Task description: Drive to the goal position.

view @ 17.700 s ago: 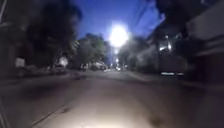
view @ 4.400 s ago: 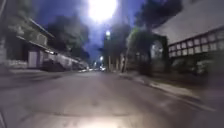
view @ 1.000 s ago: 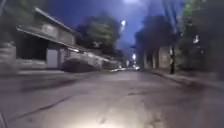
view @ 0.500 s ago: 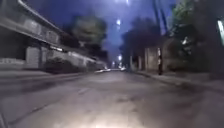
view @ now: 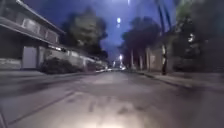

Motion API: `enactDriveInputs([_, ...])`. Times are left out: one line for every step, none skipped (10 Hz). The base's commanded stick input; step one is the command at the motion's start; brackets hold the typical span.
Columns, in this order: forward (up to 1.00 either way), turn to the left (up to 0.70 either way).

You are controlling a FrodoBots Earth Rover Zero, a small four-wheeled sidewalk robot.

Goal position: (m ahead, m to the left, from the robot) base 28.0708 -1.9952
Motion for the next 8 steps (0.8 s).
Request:
enactDriveInputs([0.85,0.01])
enactDriveInputs([0.85,-0.02])
enactDriveInputs([0.85,-0.18])
enactDriveInputs([0.85,-0.30])
enactDriveInputs([0.85,-0.33])
enactDriveInputs([0.85,-0.33])
enactDriveInputs([0.85,-0.30])
enactDriveInputs([0.85,0.01])
